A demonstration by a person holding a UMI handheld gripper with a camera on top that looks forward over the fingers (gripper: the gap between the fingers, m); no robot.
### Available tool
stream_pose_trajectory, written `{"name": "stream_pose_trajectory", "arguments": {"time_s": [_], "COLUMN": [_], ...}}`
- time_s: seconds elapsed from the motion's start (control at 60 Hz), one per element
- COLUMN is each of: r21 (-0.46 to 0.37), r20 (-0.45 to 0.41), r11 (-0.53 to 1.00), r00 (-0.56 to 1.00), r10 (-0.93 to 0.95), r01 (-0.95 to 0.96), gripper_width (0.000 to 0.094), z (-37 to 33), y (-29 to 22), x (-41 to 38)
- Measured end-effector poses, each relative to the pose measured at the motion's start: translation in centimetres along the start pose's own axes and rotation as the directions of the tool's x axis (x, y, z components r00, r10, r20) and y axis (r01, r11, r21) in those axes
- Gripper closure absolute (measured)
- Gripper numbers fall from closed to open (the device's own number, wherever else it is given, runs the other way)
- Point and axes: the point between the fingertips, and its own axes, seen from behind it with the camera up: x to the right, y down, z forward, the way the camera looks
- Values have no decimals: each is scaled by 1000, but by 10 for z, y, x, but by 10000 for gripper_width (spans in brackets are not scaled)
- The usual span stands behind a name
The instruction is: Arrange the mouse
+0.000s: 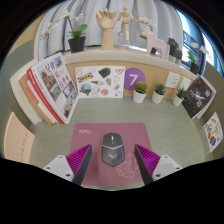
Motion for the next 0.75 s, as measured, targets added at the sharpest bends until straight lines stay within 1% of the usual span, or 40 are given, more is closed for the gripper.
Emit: {"name": "stream_pose_trajectory", "arguments": {"time_s": [0.05, 0.1, 0.2, 0.283, 0.367, 0.5, 0.6, 0.75], "r21": [10, 41, 89, 133, 167, 206, 242, 286], "r20": [6, 2, -41, -53, -57, -96, -96, -55], "r11": [1000, 999, 995, 990, 984, 977, 970, 957], "r00": [1000, 999, 998, 997, 996, 993, 994, 996], "r10": [27, 36, 47, 54, 65, 64, 62, 75], "r01": [-27, -36, -43, -46, -55, -43, -37, -56], "gripper_width": [80, 77, 79, 77, 78, 77, 80, 80], "z": [-23, -49, -104, -144, -180, -224, -249, -279], "y": [-11, -25, -50, -69, -81, -96, -105, -117], "x": [-3, -4, 1, -3, -4, -2, -9, -27]}}
